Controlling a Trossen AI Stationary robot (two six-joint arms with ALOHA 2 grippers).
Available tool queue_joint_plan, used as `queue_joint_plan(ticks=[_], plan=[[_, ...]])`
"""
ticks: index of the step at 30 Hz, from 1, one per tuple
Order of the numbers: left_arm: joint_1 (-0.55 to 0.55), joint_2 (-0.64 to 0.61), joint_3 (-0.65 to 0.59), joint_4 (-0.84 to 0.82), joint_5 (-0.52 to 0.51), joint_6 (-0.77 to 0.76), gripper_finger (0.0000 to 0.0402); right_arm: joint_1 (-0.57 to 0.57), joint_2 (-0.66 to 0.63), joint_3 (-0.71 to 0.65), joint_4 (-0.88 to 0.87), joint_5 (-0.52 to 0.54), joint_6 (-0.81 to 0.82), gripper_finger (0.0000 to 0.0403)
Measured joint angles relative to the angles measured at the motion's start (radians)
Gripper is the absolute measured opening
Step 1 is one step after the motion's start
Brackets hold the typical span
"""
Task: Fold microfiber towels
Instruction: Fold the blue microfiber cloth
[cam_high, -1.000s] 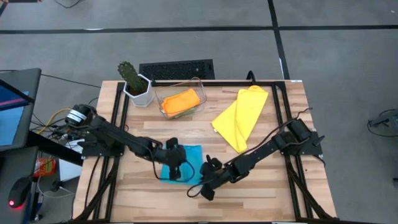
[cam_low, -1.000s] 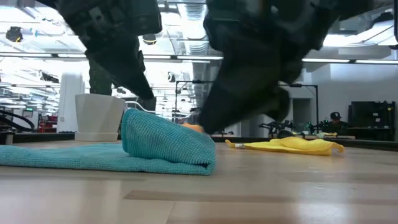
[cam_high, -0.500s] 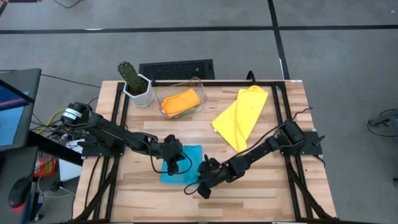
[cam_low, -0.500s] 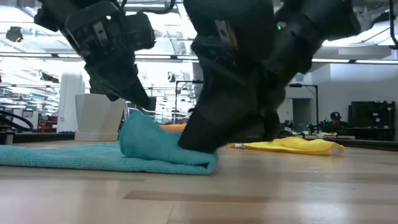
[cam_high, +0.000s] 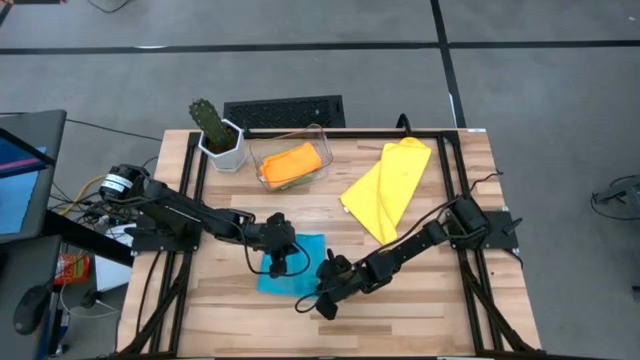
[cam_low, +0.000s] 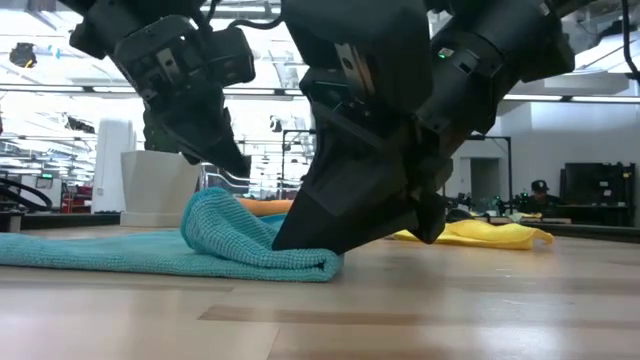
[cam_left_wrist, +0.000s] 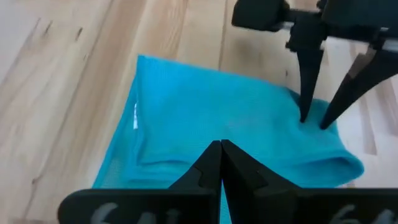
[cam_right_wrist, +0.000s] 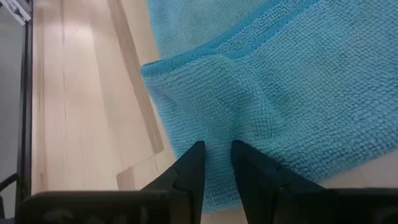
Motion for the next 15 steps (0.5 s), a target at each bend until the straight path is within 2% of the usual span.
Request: queue_joint_plan(ticks=[8,15], plan=[[0.004,0.049,-0.008,0.009,-0.098,0.004,0.0000,0.000,0.000,-0.002,0.007,0.000,0.002,0.0109],[0.006,0.131,-0.007,0.061,-0.069,-0.015,0.0000,0.000,0.001,-0.002,0.009,-0.001,0.003,0.0109]])
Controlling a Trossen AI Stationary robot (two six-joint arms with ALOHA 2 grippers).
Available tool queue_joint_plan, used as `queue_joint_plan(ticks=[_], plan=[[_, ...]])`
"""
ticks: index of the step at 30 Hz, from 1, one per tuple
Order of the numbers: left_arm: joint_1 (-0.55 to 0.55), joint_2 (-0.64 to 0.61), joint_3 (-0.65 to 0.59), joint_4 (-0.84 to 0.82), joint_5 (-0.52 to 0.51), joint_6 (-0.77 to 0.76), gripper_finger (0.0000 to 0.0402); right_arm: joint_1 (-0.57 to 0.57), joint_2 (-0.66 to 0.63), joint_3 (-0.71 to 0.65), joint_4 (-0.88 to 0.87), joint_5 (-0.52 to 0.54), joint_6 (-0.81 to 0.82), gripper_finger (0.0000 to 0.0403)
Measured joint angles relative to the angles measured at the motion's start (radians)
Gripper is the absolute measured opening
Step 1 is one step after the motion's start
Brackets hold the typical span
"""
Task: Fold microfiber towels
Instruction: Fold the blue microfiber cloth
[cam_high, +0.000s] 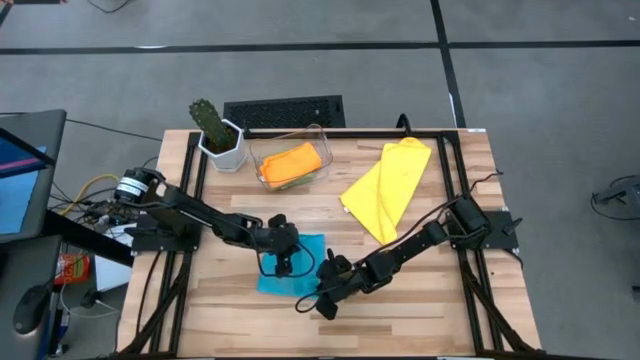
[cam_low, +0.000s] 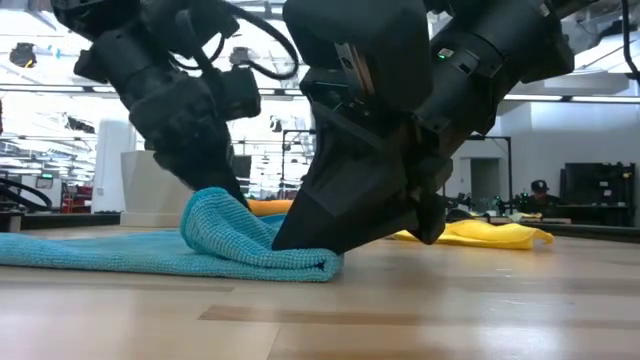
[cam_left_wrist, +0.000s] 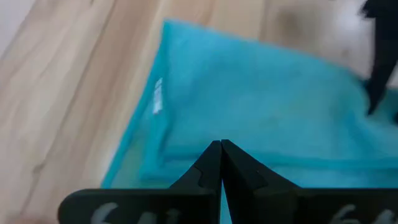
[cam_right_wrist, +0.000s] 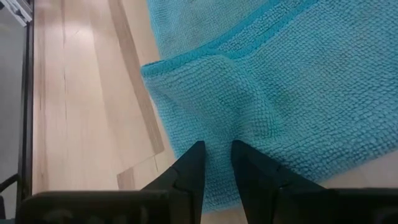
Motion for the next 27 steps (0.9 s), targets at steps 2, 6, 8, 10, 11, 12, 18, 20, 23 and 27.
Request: queue_joint_plan(ticks=[2,6,8,10,11,12,18,20,23,27], plan=[[0.001,-0.001,-0.001,-0.001,-0.008,-0.002,0.0000,0.000,0.000,-0.001,0.002,0.001,0.000,0.0109],[0.001,-0.016,-0.001,-0.003,-0.042,-0.002,0.0000,0.000,0.001,-0.001,0.006,-0.001,0.000,0.0109],[0.001,-0.016,0.000,-0.003,-0.052,-0.003,0.0000,0.000,0.002,-0.001,0.010,-0.004,0.000,0.0109],[0.001,-0.016,0.000,-0.007,-0.057,-0.002,0.0000,0.000,0.002,-0.001,0.009,-0.005,0.000,0.0109],[0.001,-0.016,0.000,-0.007,-0.063,0.001,0.0000,0.000,0.002,-0.001,0.009,-0.007,0.000,0.0109],[0.001,-0.016,0.000,-0.009,-0.077,0.004,0.0000,0.000,0.002,-0.001,0.009,-0.011,0.000,0.0109],[0.001,-0.016,0.000,0.028,-0.144,0.092,0.0008,0.000,0.002,-0.001,0.010,-0.020,0.000,0.0109],[0.001,-0.016,0.000,0.040,-0.138,0.130,0.0022,0.000,0.002,-0.001,0.010,-0.021,0.000,0.0109],[0.000,-0.016,0.000,0.037,-0.120,0.150,0.0054,0.000,0.002,-0.001,0.010,-0.022,0.000,0.0109],[0.000,-0.002,0.000,0.014,-0.120,0.164,0.0103,0.000,0.002,-0.001,0.010,-0.023,0.000,0.0109]])
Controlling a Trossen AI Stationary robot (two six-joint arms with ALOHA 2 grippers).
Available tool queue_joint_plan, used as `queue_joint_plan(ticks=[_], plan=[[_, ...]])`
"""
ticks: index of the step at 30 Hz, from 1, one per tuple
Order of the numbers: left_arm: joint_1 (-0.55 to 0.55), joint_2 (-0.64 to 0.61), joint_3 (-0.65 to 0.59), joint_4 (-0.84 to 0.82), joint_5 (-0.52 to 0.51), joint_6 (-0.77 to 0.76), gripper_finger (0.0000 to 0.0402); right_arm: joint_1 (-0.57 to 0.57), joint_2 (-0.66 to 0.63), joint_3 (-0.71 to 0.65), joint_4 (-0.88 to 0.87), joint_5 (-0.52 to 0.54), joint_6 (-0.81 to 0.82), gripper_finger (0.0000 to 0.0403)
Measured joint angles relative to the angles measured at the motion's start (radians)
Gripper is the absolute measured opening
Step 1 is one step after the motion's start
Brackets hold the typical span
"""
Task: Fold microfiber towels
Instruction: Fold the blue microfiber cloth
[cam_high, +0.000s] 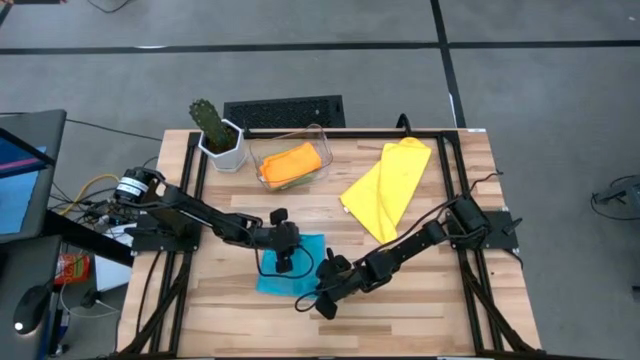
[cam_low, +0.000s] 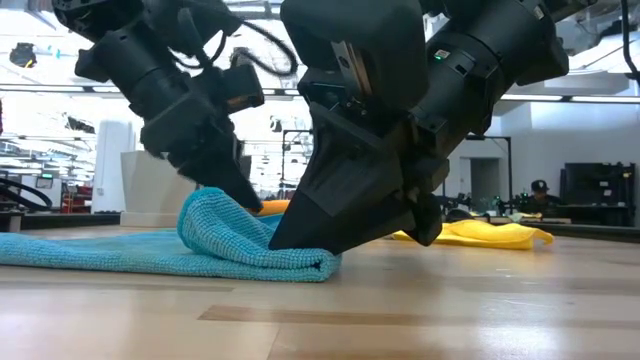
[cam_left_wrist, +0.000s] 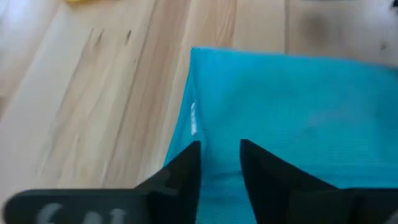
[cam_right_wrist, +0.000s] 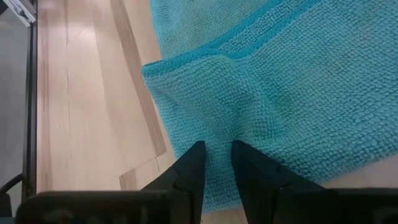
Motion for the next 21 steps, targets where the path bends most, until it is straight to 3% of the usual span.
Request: queue_joint_plan(ticks=[4,7,12,21], plan=[[0.009,0.000,-0.001,-0.005,-0.025,0.010,0.0135,0.000,0.000,0.000,0.000,0.000,0.000,0.0109],[0.029,0.000,-0.001,-0.007,0.003,0.026,0.0136,0.000,0.000,0.000,0.000,-0.001,0.000,0.0109],[0.054,0.015,-0.001,-0.013,0.079,0.026,0.0104,0.000,0.000,0.000,0.000,-0.003,0.000,0.0109],[0.050,0.066,0.004,-0.006,0.076,-0.009,0.0052,0.000,0.000,0.000,-0.001,-0.003,0.000,0.0109]])
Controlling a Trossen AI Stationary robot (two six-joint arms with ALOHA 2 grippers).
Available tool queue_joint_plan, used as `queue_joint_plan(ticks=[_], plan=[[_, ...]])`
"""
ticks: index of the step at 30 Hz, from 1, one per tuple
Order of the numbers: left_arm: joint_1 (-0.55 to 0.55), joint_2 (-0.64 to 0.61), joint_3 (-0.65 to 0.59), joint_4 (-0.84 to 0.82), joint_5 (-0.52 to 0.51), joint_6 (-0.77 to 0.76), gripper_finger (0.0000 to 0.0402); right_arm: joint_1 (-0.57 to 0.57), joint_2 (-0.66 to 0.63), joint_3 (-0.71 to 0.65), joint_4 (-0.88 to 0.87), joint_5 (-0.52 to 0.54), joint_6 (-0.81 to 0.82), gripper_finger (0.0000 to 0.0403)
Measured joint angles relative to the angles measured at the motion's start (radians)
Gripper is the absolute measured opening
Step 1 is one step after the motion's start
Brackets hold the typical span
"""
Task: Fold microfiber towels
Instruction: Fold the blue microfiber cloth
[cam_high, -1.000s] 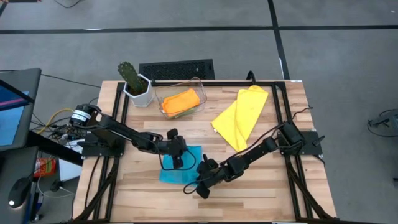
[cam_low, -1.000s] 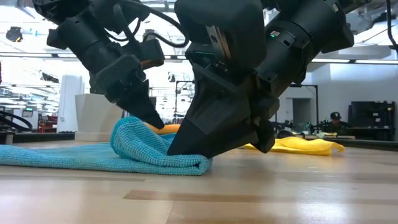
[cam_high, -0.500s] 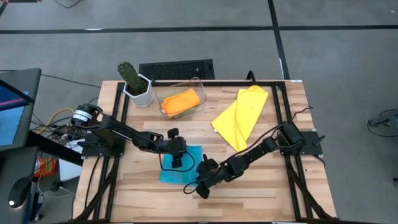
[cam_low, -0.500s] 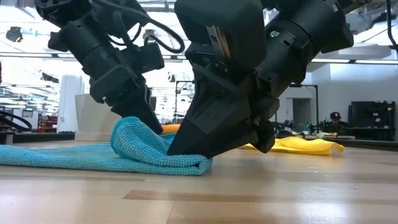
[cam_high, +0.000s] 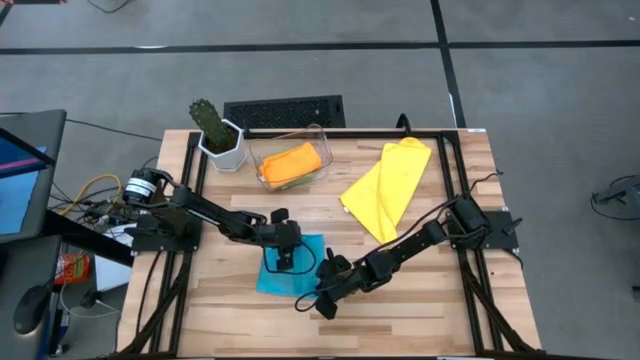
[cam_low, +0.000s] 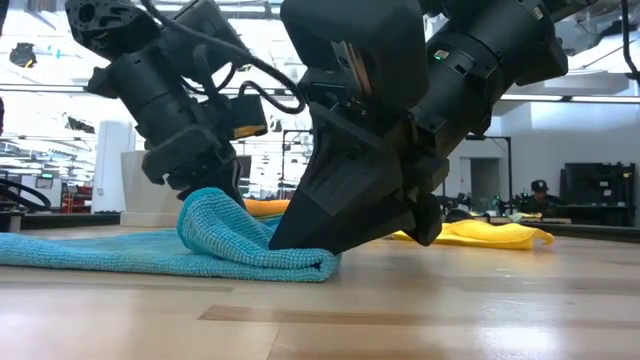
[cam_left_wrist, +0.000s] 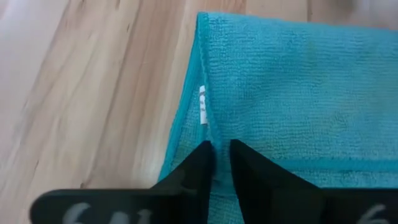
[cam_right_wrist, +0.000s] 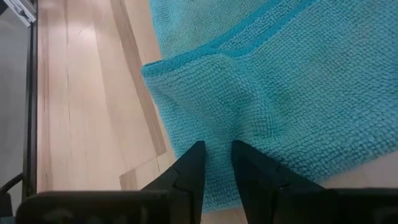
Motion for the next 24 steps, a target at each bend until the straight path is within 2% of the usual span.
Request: queue_joint_plan(ticks=[7,15,24], plan=[[0.000,-0.020,0.021,-0.044,-0.003,-0.019,0.0005,0.001,0.000,0.000,0.000,0.000,-0.001,0.0109],[0.000,-0.027,0.126,-0.136,-0.023,0.030,0.0002,0.002,-0.011,-0.004,0.023,-0.093,-0.032,0.0109],[-0.001,-0.027,0.165,-0.259,-0.014,0.015,0.0001,0.010,-0.045,-0.004,0.045,-0.059,-0.064,0.0109]])
